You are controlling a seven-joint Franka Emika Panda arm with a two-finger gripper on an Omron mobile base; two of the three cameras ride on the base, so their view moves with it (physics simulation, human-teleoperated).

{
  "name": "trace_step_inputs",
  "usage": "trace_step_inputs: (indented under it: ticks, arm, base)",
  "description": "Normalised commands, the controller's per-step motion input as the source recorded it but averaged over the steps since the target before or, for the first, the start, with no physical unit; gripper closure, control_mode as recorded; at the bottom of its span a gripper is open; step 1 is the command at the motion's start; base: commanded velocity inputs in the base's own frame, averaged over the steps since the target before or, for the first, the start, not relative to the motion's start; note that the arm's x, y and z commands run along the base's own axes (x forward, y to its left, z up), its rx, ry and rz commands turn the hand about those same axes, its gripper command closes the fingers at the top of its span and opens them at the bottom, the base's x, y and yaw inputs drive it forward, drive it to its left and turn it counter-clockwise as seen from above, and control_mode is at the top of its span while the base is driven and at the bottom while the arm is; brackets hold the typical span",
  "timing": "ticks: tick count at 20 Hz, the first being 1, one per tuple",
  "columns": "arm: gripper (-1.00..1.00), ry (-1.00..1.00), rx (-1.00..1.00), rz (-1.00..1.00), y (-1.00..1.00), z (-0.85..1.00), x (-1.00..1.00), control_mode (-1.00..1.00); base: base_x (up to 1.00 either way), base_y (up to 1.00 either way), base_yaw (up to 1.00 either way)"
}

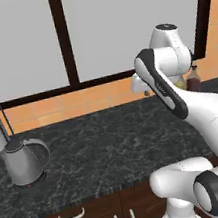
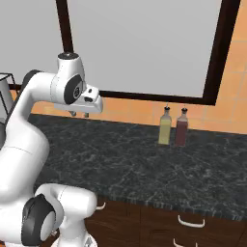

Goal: Navigate to the toaster.

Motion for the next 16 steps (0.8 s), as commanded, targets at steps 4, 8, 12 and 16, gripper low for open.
trace_step_inputs:
  ticks: [4,8,12,16]
  arm:
    - [-1.00,-0.02,0.00,0.00,0.00,0.00,-0.05,1.00]
    - [-1.00,0.00,0.00,0.00,0.00,0.00,0.00,1.00]
    - [-1.00,0.00,0.00,0.00,0.00,0.00,0.00,1.00]
    - [-1.00,0.00,0.00,0.00,0.00,0.00,0.00,1.00]
  base:
    - [-0.59,-0.06,-0.22]
    - [-0.30,-0.04,-0.75]
    - [0.00,-0.19,-0.89]
    - [0.04,-0.39,-0.88]
